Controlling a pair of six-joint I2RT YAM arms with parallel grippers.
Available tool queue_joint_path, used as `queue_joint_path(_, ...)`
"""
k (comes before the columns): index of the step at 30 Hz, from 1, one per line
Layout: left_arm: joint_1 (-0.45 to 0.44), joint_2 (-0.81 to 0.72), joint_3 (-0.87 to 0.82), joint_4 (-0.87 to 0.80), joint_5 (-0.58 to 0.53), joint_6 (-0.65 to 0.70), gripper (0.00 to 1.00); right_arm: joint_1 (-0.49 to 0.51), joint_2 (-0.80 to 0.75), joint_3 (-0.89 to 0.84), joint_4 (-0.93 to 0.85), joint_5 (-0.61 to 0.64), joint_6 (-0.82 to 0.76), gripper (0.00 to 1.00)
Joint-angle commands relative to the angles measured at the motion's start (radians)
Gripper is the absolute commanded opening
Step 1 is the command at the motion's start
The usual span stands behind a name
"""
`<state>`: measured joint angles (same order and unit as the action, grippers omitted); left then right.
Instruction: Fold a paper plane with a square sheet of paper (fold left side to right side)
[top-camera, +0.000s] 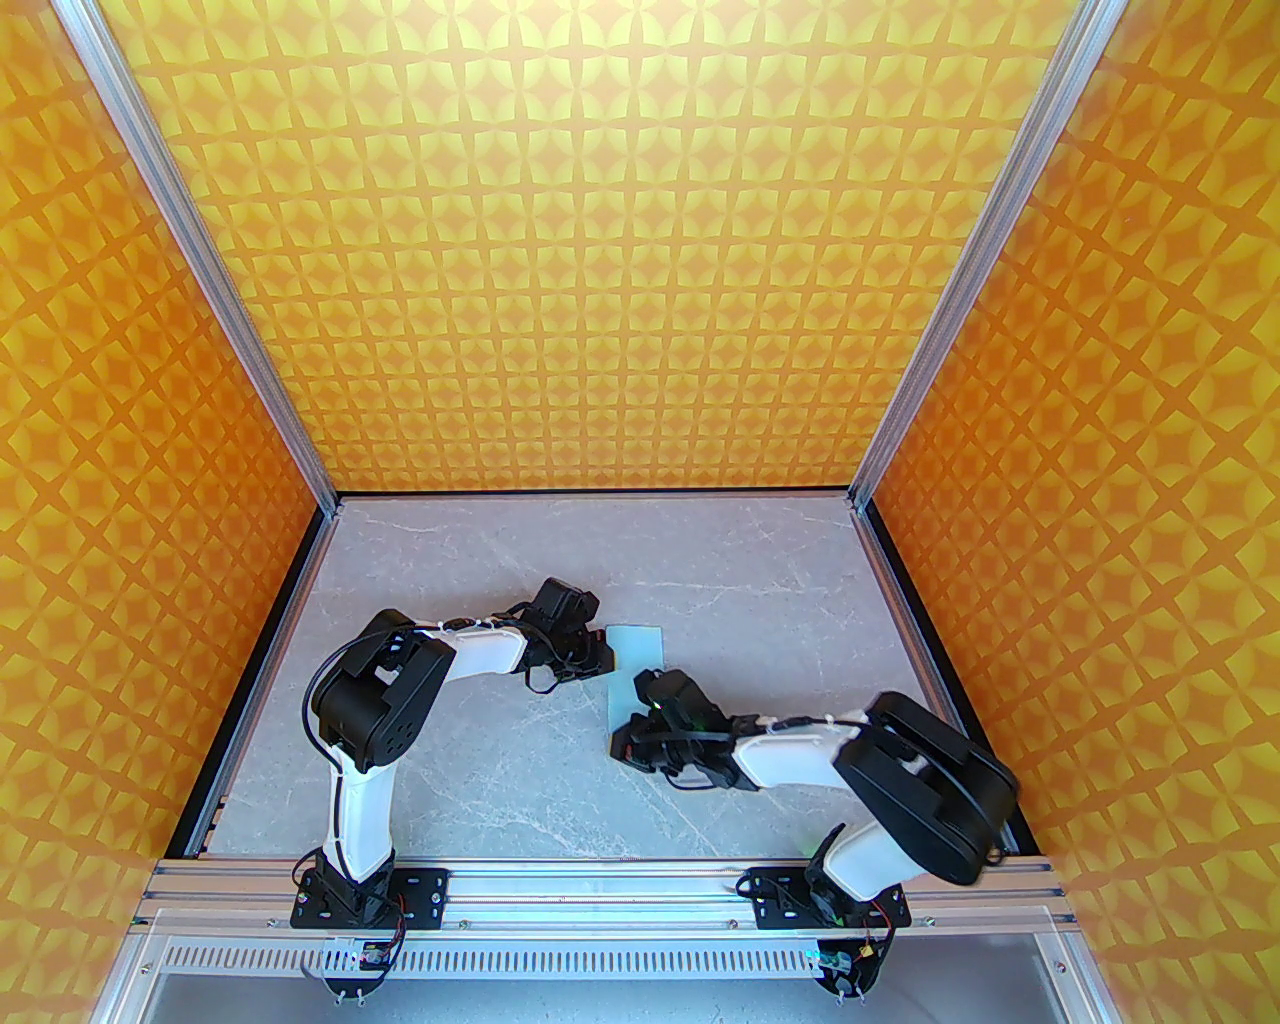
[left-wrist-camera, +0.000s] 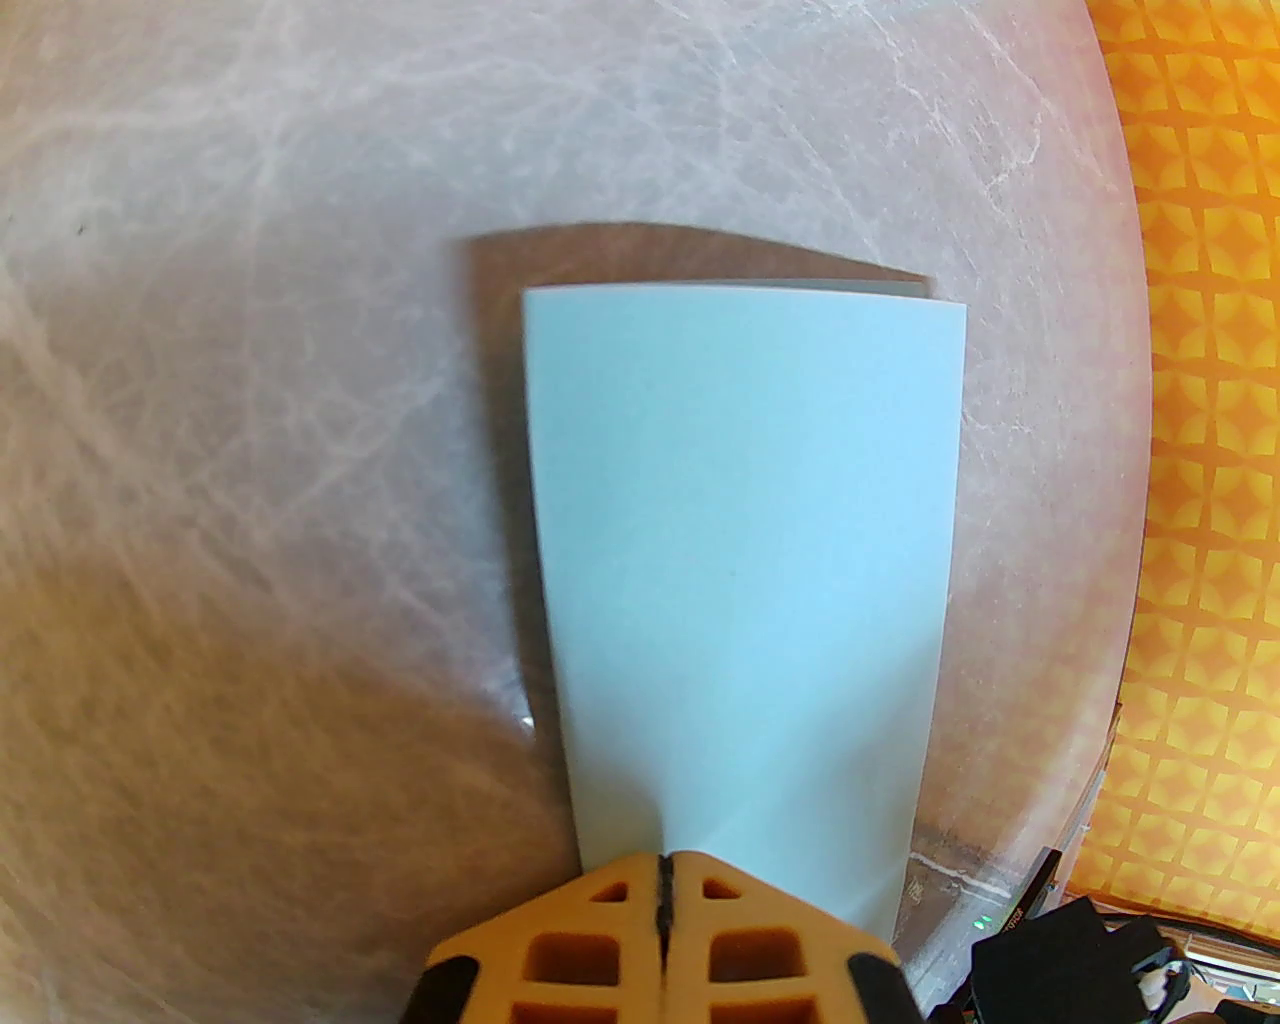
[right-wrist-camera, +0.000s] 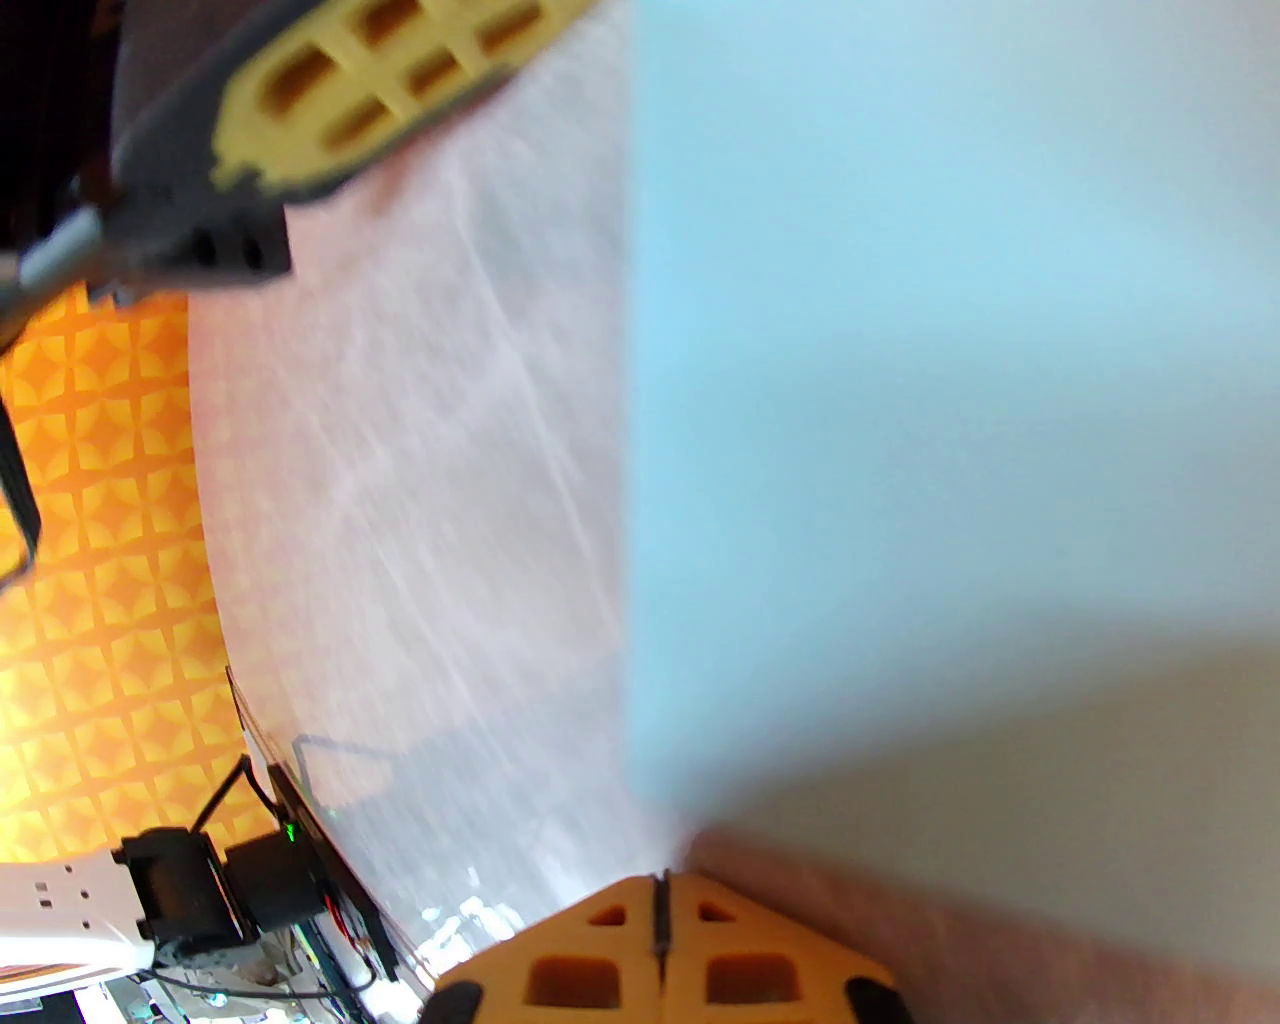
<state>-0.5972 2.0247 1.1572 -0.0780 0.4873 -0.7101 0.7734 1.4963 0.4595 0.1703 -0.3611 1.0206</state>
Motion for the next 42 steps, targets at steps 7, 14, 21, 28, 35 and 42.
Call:
queue_joint_path(7,-0.003,-0.008,0.001,-0.084,-0.045,0.034,0.00,-0.069,-0.233,0.163,-0.466,0.126,-0.184,0.00)
queue_joint_path(14,-0.022,-0.109,0.038,-0.136,-0.041,0.076,0.09,-0.217,-0.195,0.205,-0.506,0.110,-0.287,0.00)
queue_joint_path(21,-0.088,-0.192,0.005,-0.162,-0.041,0.109,0.13,-0.324,-0.117,0.231,-0.471,0.086,-0.349,0.16)
queue_joint_path(28,-0.104,-0.143,-0.068,-0.123,-0.041,0.106,0.10,-0.344,-0.045,0.233,-0.440,0.045,-0.370,0.21)
queue_joint_path(35,-0.104,-0.056,-0.046,-0.132,-0.060,0.107,0.09,-0.344,-0.019,0.208,-0.411,0.005,-0.373,0.23)
queue_joint_path(42,-0.104,-0.016,-0.051,-0.148,-0.076,0.085,0.06,-0.344,0.003,0.194,-0.405,-0.011,-0.376,0.23)
